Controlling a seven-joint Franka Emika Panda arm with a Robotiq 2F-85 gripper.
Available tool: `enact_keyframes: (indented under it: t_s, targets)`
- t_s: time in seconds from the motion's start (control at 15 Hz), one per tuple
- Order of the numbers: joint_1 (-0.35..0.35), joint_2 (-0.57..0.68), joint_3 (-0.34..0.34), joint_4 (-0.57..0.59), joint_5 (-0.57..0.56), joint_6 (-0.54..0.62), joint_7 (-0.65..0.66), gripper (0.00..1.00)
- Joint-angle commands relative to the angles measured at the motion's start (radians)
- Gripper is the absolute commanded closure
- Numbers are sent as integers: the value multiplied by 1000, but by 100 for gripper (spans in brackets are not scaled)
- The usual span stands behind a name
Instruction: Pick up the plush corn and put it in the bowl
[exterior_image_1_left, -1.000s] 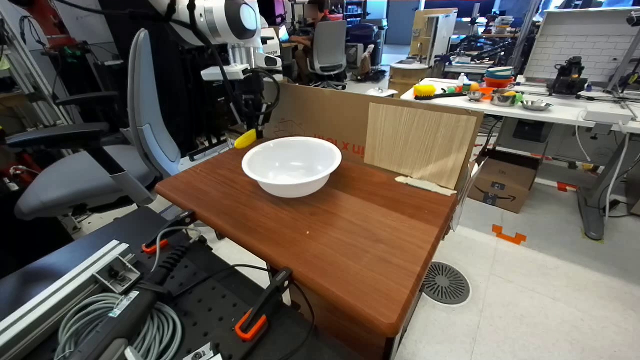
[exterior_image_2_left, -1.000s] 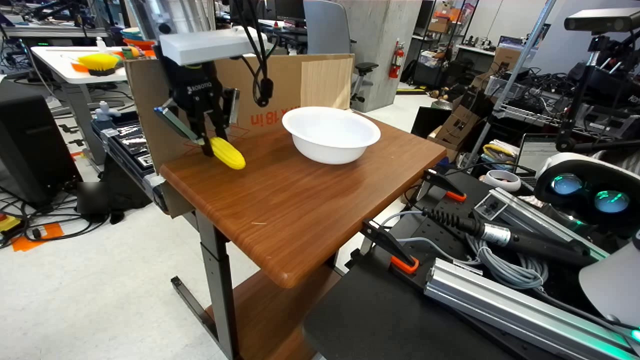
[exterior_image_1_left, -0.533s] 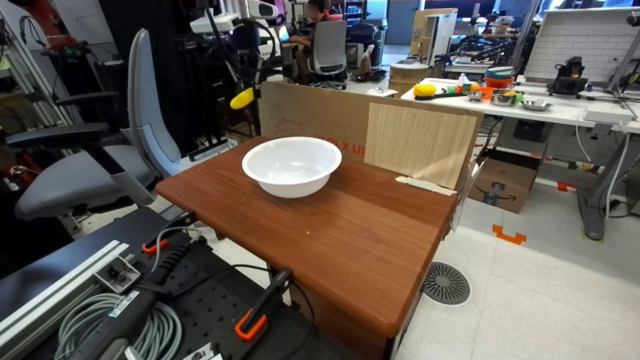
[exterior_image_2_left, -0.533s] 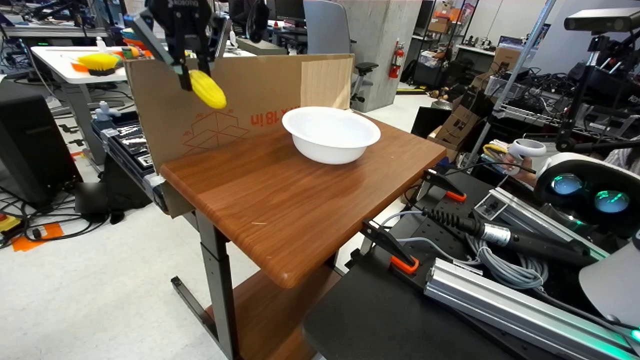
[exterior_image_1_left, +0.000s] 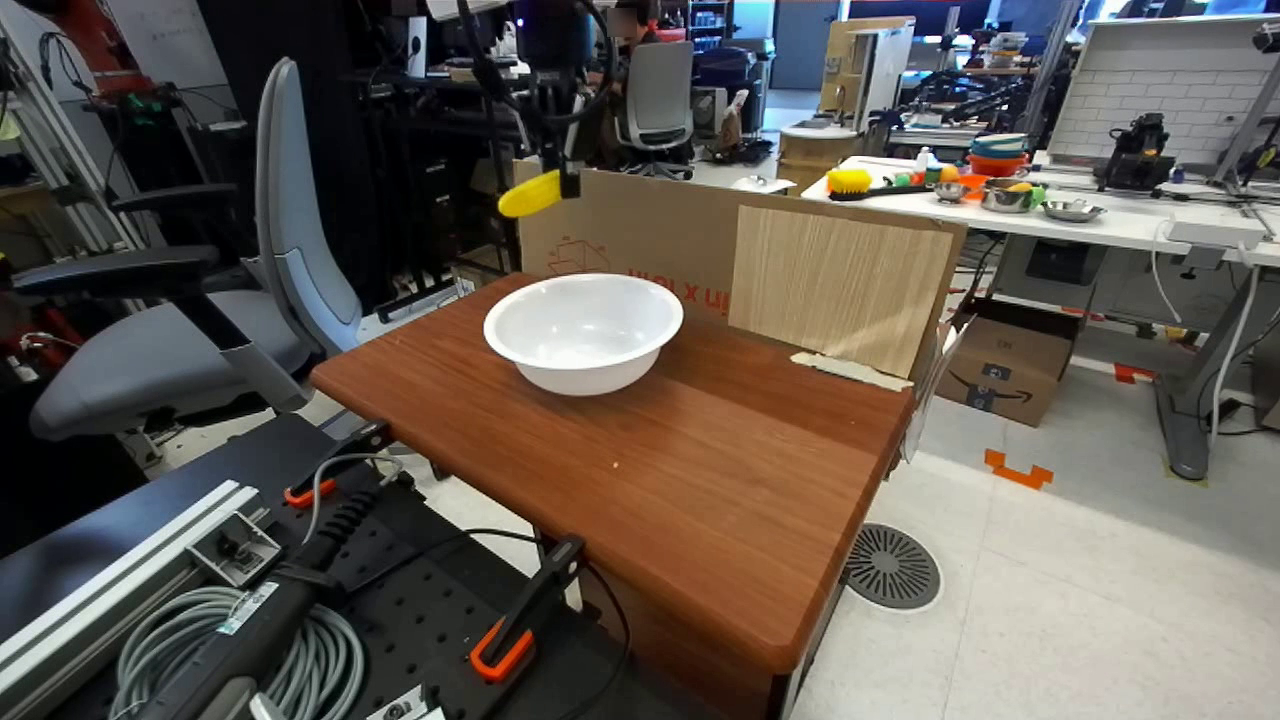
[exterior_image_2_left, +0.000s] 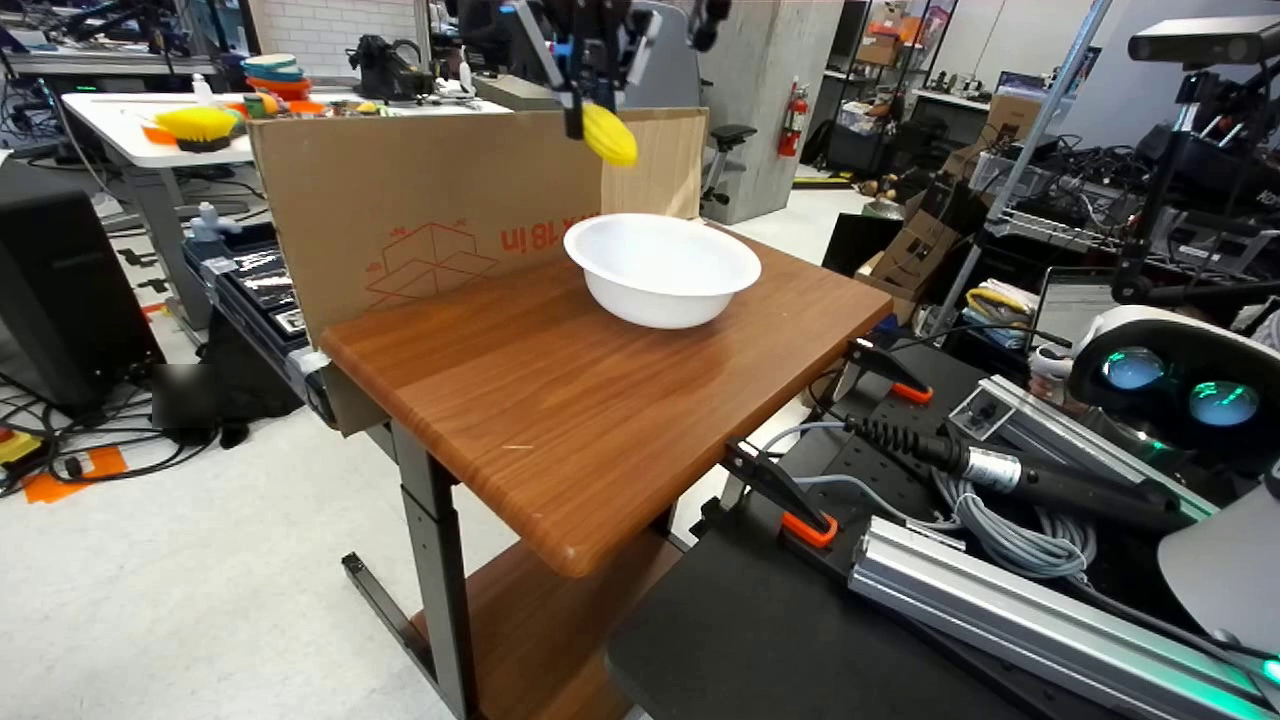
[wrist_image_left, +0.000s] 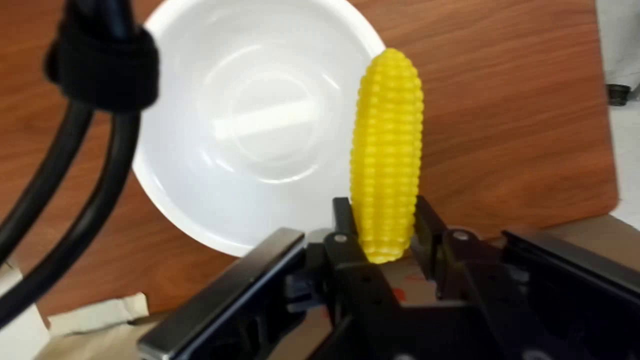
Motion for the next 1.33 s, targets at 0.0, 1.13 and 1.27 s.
enact_keyframes:
  t_s: [0.0, 1.13, 1.27]
  targets:
    - [-50, -37, -18, -151, 27, 56, 6, 92]
    - [-86, 77, -33, -161, 111, 89, 3, 92]
    - [-98, 79, -46, -152, 113, 89, 9, 92]
